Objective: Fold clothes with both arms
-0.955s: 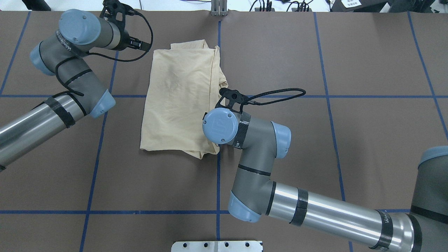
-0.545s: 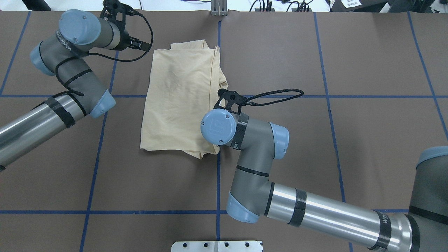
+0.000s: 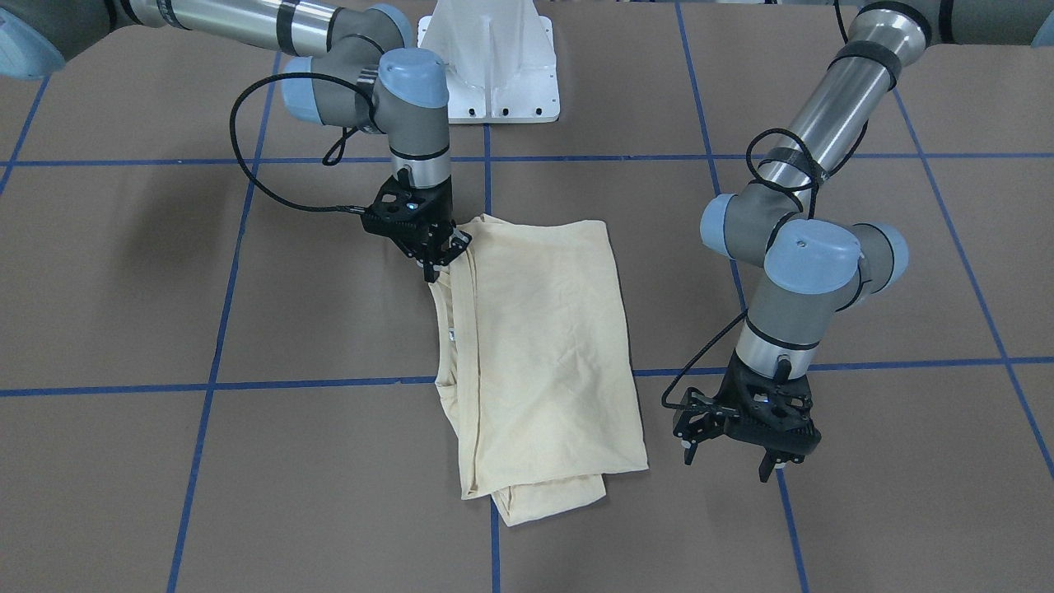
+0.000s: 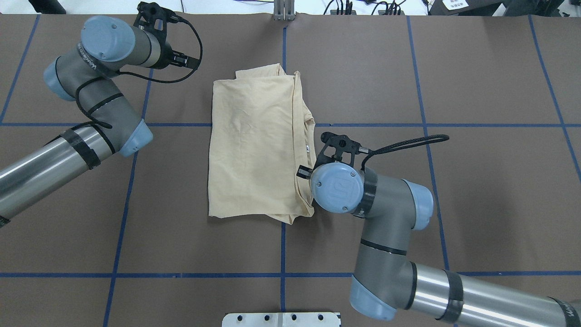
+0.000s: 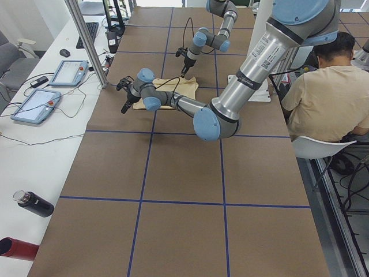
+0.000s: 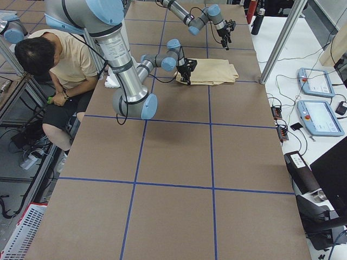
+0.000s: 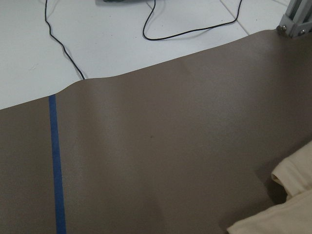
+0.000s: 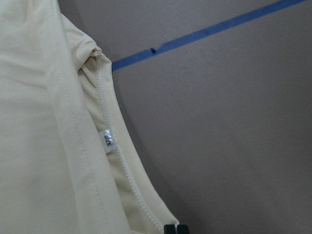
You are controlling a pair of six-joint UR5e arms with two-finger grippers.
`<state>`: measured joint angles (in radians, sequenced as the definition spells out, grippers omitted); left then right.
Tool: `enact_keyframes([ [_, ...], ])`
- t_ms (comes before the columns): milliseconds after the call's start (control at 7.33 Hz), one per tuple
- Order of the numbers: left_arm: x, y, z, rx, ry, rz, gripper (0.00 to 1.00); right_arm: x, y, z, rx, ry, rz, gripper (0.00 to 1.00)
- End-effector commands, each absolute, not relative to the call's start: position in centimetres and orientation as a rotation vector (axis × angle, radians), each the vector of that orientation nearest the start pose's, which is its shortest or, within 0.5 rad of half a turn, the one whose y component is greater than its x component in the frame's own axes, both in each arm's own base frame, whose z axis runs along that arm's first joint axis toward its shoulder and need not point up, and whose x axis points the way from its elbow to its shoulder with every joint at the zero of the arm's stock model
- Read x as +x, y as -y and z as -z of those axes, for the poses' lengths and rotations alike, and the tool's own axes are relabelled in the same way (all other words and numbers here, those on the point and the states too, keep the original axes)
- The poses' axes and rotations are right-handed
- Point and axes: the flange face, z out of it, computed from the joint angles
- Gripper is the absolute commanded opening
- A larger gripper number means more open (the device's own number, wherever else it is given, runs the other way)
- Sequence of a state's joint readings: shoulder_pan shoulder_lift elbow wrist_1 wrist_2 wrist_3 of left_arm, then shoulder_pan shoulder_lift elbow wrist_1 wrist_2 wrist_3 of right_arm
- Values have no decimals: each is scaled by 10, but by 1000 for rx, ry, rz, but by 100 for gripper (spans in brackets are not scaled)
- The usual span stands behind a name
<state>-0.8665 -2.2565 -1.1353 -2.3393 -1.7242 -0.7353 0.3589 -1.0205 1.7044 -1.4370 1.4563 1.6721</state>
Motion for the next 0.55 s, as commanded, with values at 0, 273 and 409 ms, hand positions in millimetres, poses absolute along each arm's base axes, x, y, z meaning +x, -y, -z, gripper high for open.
enact_keyframes([
  [0, 424, 670, -356, 671, -789, -47, 100, -561, 329, -285, 242, 809, -447, 0],
  [273, 424, 667, -360, 666, -789, -50, 100, -564, 326, -284, 255, 809, -442, 100],
  [409, 424, 666, -360, 667, -790, -50, 100, -559, 337, -279, 269, 810, -419, 100],
])
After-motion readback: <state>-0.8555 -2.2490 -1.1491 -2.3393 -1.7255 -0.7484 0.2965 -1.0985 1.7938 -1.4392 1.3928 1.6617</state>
